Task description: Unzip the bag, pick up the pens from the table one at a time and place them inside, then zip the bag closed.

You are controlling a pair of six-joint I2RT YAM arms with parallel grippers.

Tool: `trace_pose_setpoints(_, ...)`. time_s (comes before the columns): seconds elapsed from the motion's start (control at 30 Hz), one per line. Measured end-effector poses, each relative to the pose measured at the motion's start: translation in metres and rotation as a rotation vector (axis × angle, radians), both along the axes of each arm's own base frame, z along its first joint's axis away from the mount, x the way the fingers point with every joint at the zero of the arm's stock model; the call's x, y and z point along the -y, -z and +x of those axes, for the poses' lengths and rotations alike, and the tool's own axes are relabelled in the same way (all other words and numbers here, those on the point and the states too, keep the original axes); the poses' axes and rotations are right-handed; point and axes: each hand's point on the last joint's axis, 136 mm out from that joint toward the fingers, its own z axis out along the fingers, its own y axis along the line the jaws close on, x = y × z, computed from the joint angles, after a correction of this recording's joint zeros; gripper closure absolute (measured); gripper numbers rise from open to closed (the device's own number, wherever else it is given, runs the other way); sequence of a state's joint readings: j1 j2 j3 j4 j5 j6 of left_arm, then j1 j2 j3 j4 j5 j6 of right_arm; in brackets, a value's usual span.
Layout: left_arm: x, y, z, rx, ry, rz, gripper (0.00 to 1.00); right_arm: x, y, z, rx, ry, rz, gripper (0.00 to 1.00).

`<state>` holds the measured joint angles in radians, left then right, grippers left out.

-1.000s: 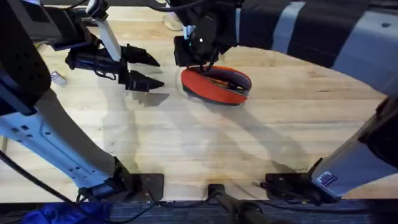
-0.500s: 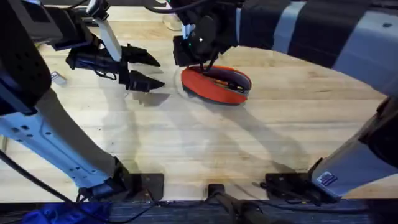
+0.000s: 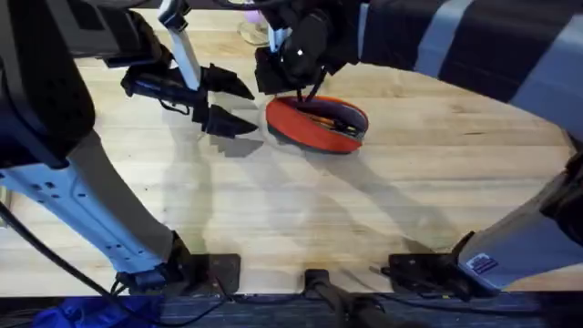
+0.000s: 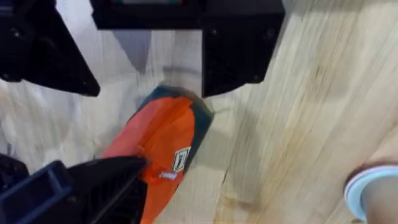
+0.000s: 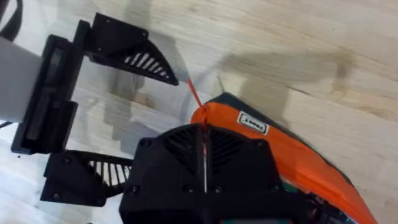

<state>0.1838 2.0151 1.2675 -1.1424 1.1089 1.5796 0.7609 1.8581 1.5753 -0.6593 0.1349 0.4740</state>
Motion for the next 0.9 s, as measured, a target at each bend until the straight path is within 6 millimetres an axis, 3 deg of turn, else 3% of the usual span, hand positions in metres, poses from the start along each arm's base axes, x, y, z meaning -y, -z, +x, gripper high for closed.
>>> trace_pose_setpoints(0.1, 0.017, -0.002, -0.001, 0.025, 0.044, -0.013, 0.007, 0.002, 0.001, -0.002, -0.007, 0.000, -0.007, 0.971)
trace_pose_setpoints(0.37, 0.038, 0.000, -0.002, 0.075, 0.111, -0.010, 0.008, 0.002, 0.001, -0.002, -0.006, -0.004, -0.009, 0.971)
trace_pose_setpoints(0.73, 0.052, 0.001, -0.003, 0.105, 0.153, -0.009, 0.022, 0.002, 0.001, -0.002, -0.003, -0.013, -0.014, 0.972)
trace_pose_setpoints(0.8, 0.052, 0.001, -0.004, 0.105, 0.153, -0.009, 0.171, 0.002, 0.001, -0.002, -0.003, -0.013, -0.014, 0.972)
trace_pose_setpoints(0.9, 0.052, 0.001, -0.002, 0.115, 0.154, -0.010, 0.548, 0.002, 0.001, -0.002, -0.003, -0.016, -0.016, 0.972)
